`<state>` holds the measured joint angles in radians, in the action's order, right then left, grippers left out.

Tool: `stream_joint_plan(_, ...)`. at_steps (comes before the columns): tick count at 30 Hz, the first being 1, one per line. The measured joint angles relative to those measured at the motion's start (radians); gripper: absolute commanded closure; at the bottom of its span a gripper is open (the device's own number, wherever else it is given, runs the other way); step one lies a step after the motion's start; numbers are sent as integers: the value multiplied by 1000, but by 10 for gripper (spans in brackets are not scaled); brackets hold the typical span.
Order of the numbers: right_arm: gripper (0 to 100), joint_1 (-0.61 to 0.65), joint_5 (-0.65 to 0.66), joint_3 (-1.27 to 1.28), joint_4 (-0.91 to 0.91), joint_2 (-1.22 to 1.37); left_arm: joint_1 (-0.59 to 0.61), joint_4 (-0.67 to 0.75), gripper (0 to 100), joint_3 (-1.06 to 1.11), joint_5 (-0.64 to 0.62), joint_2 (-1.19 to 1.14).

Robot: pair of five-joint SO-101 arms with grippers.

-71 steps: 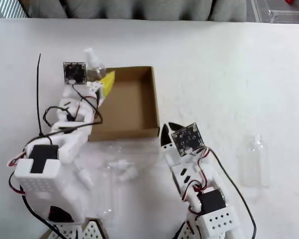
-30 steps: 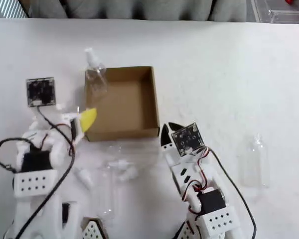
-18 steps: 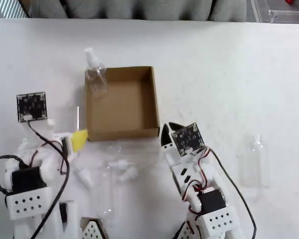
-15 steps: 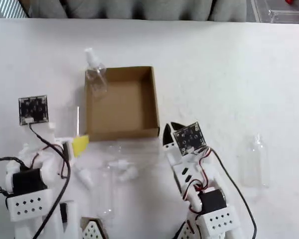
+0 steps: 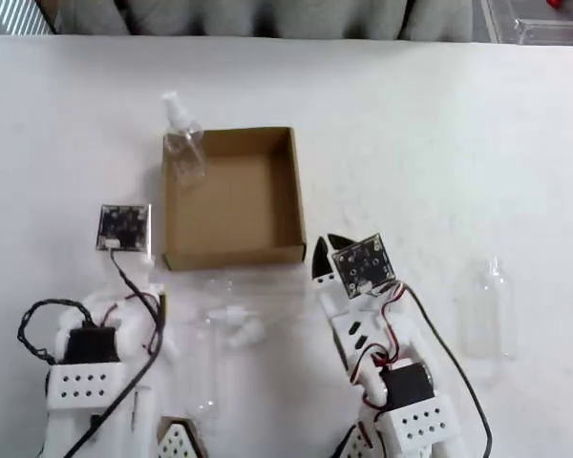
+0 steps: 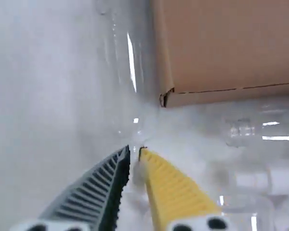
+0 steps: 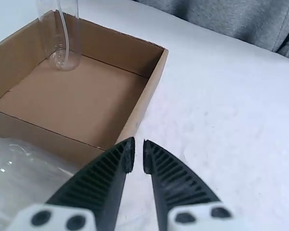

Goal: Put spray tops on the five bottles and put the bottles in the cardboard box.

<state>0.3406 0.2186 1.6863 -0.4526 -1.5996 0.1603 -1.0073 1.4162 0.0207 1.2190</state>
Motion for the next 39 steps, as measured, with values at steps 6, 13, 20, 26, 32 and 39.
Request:
stream_joint_plan(6, 984, 0, 0, 0, 0, 0, -38, 81, 980, 23, 0, 0)
stream_joint_plan(13, 984, 0, 0, 0, 0, 0, -117, 117, 980, 23, -91, 0)
stream_joint_plan(20, 984, 0, 0, 0, 0, 0, -157, 117, 980, 23, -121, 0)
stream_joint_plan(26, 984, 0, 0, 0, 0, 0, -158, 120, 980, 23, -121, 0)
stream_joint_plan(32, 984, 0, 0, 0, 0, 0, -158, 137, 980, 20, -124, -118)
stream_joint_plan(39, 984, 0, 0, 0, 0, 0, -158, 252, 980, -38, -124, -428)
